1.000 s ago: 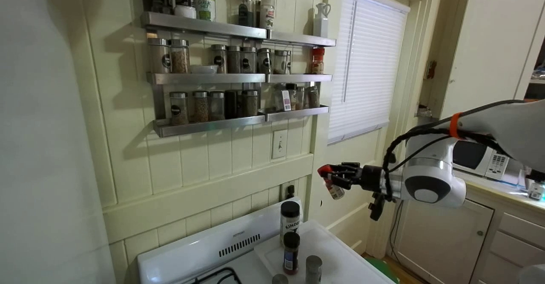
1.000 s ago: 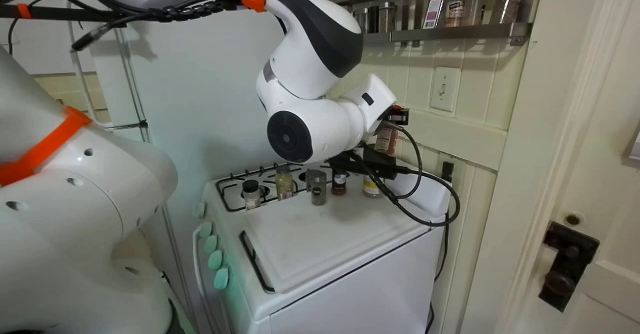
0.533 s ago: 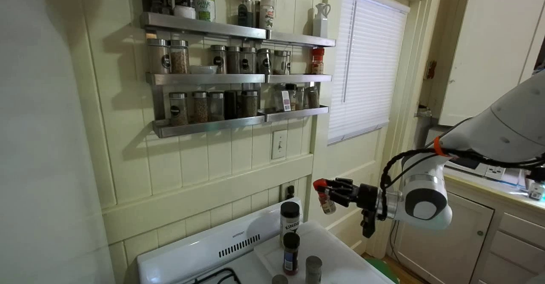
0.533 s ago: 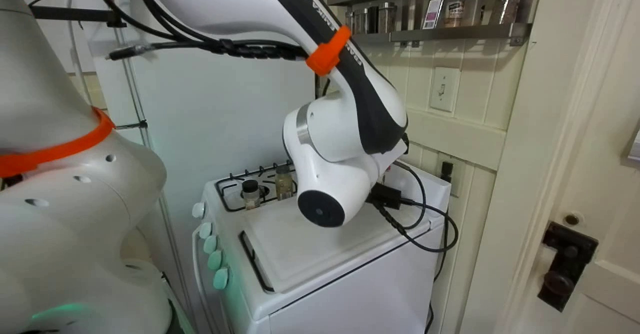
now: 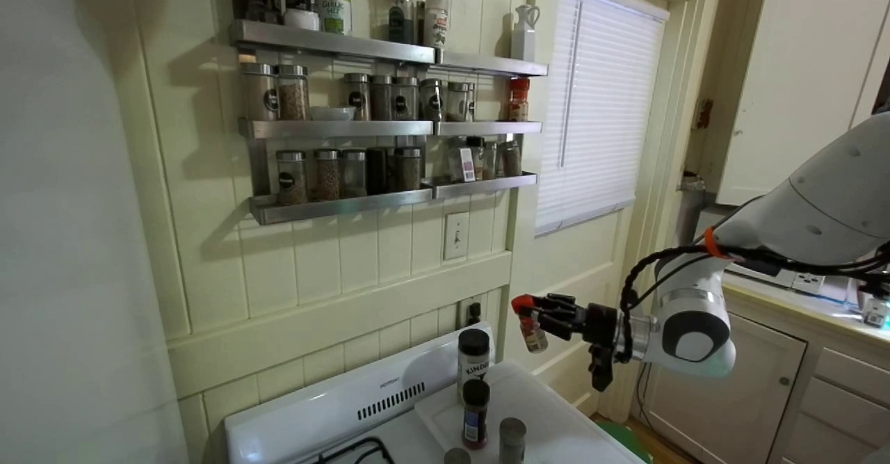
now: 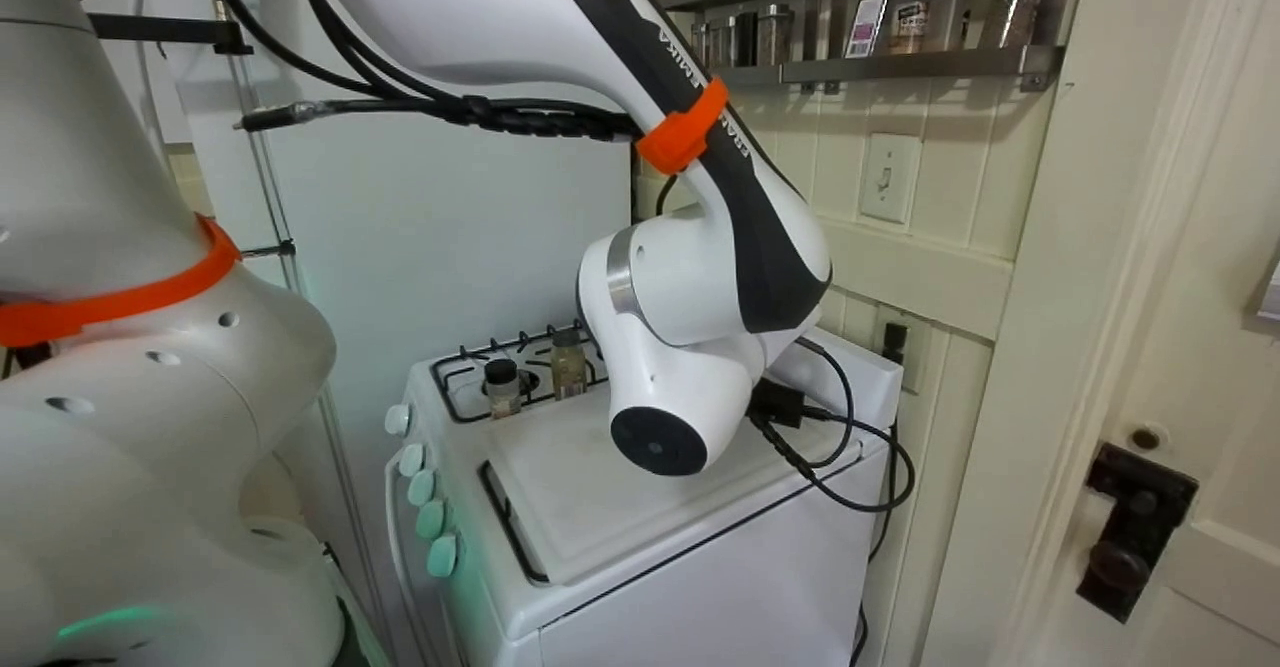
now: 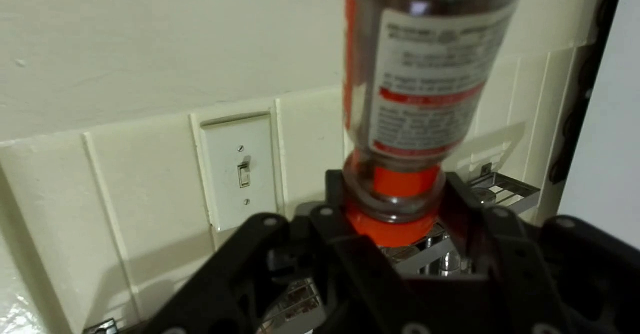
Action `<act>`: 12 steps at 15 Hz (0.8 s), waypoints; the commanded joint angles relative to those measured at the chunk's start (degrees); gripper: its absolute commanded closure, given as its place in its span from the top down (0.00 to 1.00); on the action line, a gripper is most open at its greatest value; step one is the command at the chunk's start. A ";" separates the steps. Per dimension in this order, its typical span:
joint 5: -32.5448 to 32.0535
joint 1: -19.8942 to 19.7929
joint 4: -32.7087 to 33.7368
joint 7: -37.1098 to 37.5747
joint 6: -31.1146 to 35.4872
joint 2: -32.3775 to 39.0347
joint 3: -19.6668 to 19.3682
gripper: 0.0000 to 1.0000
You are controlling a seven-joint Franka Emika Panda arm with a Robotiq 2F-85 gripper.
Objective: Put the bottle upright
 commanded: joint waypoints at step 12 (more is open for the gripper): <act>-27.51 19.87 2.80 -0.24 -18.67 6.96 -32.75 0.50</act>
